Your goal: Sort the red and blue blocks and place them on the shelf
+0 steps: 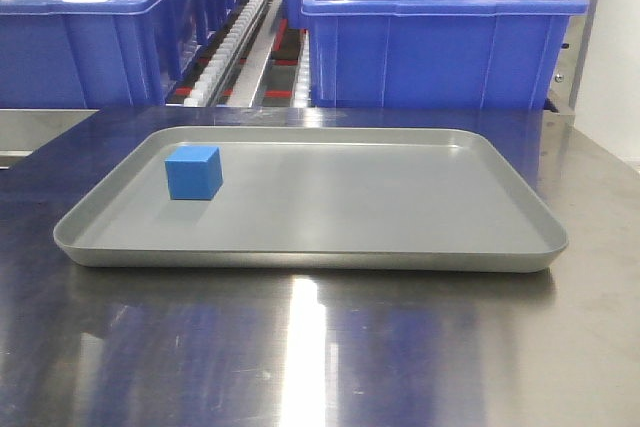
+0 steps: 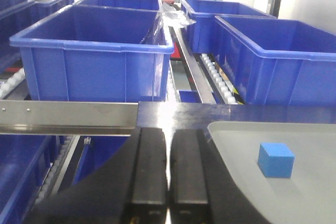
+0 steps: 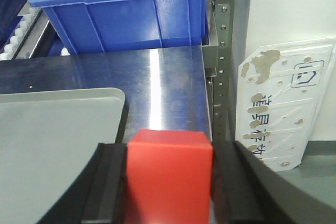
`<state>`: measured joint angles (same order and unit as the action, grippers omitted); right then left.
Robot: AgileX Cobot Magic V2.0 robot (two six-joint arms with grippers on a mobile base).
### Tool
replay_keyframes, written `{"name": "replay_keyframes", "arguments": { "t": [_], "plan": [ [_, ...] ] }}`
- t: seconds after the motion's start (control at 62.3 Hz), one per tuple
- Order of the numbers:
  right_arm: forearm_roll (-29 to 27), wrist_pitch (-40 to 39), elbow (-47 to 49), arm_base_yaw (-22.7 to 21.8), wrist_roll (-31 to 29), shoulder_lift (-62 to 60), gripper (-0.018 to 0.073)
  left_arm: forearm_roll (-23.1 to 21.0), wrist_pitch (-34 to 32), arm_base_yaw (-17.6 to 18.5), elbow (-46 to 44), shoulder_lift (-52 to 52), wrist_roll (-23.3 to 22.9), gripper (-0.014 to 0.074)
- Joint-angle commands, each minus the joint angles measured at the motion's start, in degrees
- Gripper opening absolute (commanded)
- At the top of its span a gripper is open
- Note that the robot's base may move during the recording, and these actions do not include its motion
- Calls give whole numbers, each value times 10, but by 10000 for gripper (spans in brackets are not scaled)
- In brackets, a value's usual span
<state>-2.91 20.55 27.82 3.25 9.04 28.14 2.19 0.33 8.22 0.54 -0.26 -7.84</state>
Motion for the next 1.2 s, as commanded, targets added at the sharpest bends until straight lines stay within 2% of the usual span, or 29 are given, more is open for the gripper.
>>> {"name": "replay_keyframes", "arguments": {
  "t": [0.0, 0.273, 0.642, 0.867, 1.188],
  "plan": [
    [6, -49, 17, -4, -2, 0, 49, -9, -22, 3, -15, 16, -1, 123],
    [6, -49, 17, -4, -2, 0, 49, -9, 64, 3, -159, 137, -1, 123],
    [6, -49, 17, -4, -2, 0, 49, -9, 236, 3, -400, 421, -1, 123],
    [6, -49, 17, -4, -2, 0, 49, -18, 242, 3, -447, 526, -1, 123],
    [6, -49, 17, -4, -2, 0, 49, -22, 229, 3, -447, 549, -1, 123]
  ]
}}
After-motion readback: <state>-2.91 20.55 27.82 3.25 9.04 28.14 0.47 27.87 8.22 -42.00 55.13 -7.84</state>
